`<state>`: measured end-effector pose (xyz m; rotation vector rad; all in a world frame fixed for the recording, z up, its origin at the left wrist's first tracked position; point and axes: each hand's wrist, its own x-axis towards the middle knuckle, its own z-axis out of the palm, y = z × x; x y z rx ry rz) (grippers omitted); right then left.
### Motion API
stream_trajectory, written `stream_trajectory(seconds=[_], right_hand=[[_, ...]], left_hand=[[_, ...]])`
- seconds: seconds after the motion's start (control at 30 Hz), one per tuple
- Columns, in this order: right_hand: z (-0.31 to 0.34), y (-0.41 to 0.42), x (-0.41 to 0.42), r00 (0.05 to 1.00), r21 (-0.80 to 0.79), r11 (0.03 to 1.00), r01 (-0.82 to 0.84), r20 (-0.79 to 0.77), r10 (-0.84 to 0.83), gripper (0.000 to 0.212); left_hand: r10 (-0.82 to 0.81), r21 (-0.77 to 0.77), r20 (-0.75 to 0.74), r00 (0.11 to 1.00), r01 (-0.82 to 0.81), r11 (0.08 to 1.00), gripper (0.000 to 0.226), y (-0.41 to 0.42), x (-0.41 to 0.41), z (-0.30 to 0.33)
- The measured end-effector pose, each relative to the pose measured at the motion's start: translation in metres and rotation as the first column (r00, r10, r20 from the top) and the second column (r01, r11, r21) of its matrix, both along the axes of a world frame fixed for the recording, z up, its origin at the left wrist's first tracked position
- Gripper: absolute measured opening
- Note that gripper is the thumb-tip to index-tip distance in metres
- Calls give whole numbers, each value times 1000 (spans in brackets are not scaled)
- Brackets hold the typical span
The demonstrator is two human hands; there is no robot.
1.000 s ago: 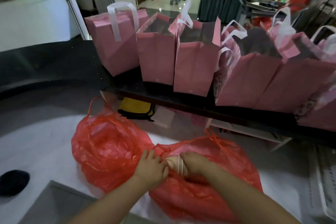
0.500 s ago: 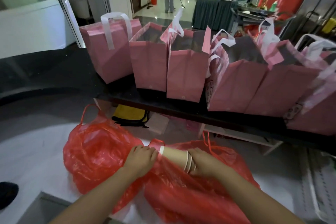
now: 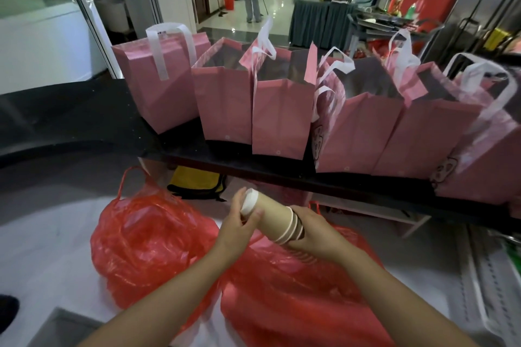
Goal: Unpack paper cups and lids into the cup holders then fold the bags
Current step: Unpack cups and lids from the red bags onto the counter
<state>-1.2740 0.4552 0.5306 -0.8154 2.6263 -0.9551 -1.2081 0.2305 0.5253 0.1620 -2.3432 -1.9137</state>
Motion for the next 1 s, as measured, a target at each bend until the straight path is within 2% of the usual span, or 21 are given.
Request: stream_trajectory(seconds=[0.13,0.23,0.33,0.5,0.63,0.7,0.77,0.87,0.9,1.0], right_hand=[[13,-16,5,992,-197,974,116,-17,-121,70],[12,-23,10,983,-313,932,185,63,-174,74],[-1,-14,14,971,-317,919,234,129,-203,75],[-25,4,21,973,-198,958,207,146,-180,76],[-31,9,21,977,-95,990,107,192,-87,97],[-36,16,18,972,9,997,74,225,-74,102],[-43,26,16,969,194,977,83,214,-125,92],[-50,31,21,967,430,902,40,212,-144,48],[-53,31,24,965,473,881,20,220,-140,43],[-65,32,29,982,629,778,-8,152,-113,49]], left_hand=[[147,108,-150,978,-131,985,87,11,-14,23],[102,45,-188,977,-95,994,87,15,-23,36],[-9,-15,-142,990,7,1000,88,19,-27,33],[-76,-115,-70,995,68,991,90,28,-17,4],[-52,-149,-62,997,42,988,88,25,-15,0],[-38,-164,-66,997,27,986,87,22,-14,2],[-31,-158,-64,997,21,987,84,20,-13,2],[-14,-109,-42,999,10,994,83,19,-10,-2],[1,-89,-28,1000,-3,996,84,20,-8,-4],[37,-22,13,999,-37,999,93,22,-3,-12]])
